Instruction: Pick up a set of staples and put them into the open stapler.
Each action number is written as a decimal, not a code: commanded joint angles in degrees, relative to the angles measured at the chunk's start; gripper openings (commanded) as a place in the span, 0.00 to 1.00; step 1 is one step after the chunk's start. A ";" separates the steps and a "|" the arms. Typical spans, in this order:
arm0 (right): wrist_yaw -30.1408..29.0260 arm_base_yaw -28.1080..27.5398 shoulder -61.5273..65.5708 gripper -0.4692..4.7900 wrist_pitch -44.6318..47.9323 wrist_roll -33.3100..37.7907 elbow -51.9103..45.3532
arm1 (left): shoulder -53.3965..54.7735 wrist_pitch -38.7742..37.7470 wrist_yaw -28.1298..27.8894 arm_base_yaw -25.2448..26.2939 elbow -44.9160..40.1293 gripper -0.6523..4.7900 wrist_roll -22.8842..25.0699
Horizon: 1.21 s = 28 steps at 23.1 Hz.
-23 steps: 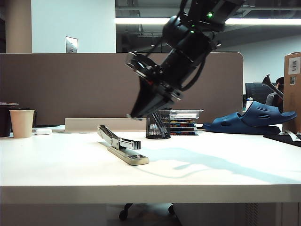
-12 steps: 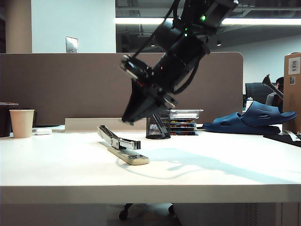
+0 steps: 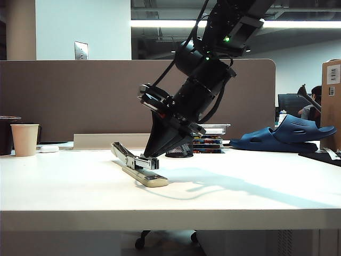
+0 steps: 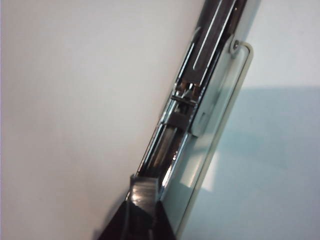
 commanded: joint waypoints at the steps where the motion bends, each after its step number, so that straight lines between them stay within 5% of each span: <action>1: -0.31 0.17 -0.04 0.08 0.44 0.11 0.26 | 0.00 -0.42 -0.17 0.04 0.04 0.11 0.22; 20: -0.26 1.92 -0.11 0.08 0.02 2.62 0.61 | 0.00 -0.46 -0.20 0.07 0.04 0.11 0.22; 28: -0.33 2.05 -0.13 0.19 0.00 2.64 0.63 | 0.00 -0.46 -0.20 0.07 0.04 0.11 0.22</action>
